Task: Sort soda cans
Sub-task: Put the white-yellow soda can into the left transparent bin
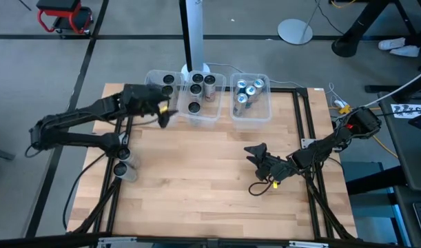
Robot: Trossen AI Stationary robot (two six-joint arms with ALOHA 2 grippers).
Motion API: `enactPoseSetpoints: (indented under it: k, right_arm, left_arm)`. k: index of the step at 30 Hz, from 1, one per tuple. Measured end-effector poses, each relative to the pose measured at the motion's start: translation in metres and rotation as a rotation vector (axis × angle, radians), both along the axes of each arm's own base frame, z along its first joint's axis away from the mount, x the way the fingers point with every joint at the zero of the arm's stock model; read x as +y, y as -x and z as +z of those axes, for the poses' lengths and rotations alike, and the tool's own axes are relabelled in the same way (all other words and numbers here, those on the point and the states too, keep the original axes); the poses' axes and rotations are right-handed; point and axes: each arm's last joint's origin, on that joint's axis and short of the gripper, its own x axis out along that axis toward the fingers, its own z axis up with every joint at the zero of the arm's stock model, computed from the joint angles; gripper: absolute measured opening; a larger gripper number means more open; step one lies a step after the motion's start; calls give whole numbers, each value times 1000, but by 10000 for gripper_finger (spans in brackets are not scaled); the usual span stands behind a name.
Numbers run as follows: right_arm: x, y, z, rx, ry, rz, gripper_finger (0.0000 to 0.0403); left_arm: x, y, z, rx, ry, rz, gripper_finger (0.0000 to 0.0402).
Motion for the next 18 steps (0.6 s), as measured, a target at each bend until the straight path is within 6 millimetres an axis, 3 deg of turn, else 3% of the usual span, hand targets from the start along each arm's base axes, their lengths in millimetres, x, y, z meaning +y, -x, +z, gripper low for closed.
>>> enactPoseSetpoints:
  k: [8,12,18]
  right_arm:
    - [0,0,1,-7,-4,-1,348]
    - [0,0,1,-8,-4,-1,348]
    - [0,0,1,-8,-6,-2,348]
  left_arm:
    - [-49,-24,9,1,-131,-264,324]
    - [-70,-30,31,33,-143,-278,324]
    - [-90,-28,54,167,-24,-195,324]
